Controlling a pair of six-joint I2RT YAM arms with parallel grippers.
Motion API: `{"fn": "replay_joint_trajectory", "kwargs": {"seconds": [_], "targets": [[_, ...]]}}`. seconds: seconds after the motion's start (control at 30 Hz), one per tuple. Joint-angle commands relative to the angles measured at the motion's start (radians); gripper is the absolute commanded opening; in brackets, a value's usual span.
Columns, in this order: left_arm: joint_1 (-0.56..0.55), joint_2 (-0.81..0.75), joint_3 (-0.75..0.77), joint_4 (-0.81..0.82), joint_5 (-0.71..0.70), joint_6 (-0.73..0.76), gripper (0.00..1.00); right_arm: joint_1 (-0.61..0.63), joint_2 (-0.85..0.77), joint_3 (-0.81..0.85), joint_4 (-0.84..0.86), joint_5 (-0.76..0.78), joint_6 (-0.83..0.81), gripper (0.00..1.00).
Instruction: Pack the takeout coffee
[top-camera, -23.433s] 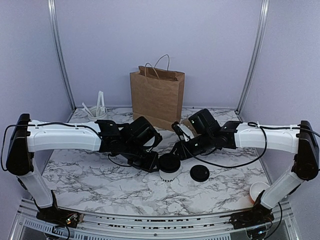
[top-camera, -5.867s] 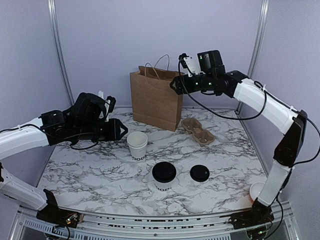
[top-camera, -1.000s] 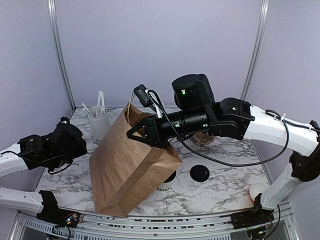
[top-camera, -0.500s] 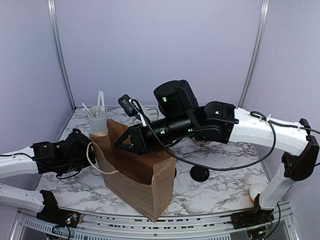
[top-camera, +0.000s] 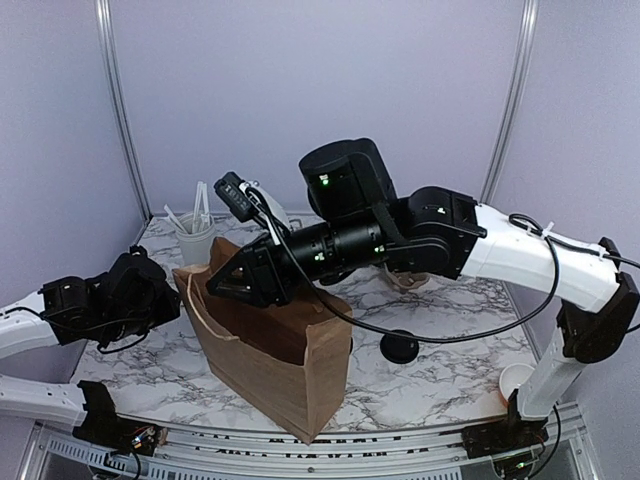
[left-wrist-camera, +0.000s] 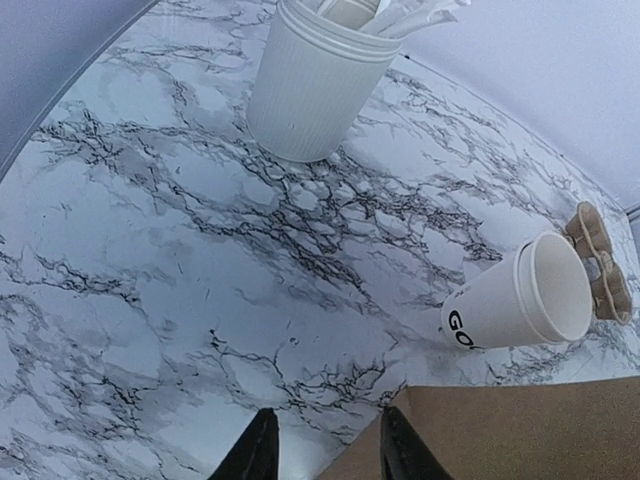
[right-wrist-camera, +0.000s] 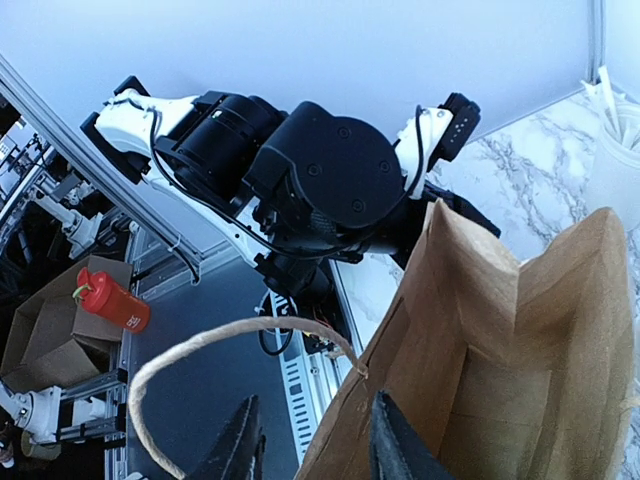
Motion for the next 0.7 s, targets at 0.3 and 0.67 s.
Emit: {"fn": "replay_joint_trajectory", "kwargs": {"seconds": [0.3, 0.67], "targets": [[0.005, -0.069, 0.271, -0.244, -0.093, 0.048, 0.35, 0.001, -0.047, 0.233, -0.13, 0.154, -0.25, 0.52], [0.005, -0.089, 0.442, -0.42, 0.213, -0.001, 0.42, -0.174, -0.202, 0.09, -0.113, 0.184, -0.309, 0.57]]}}
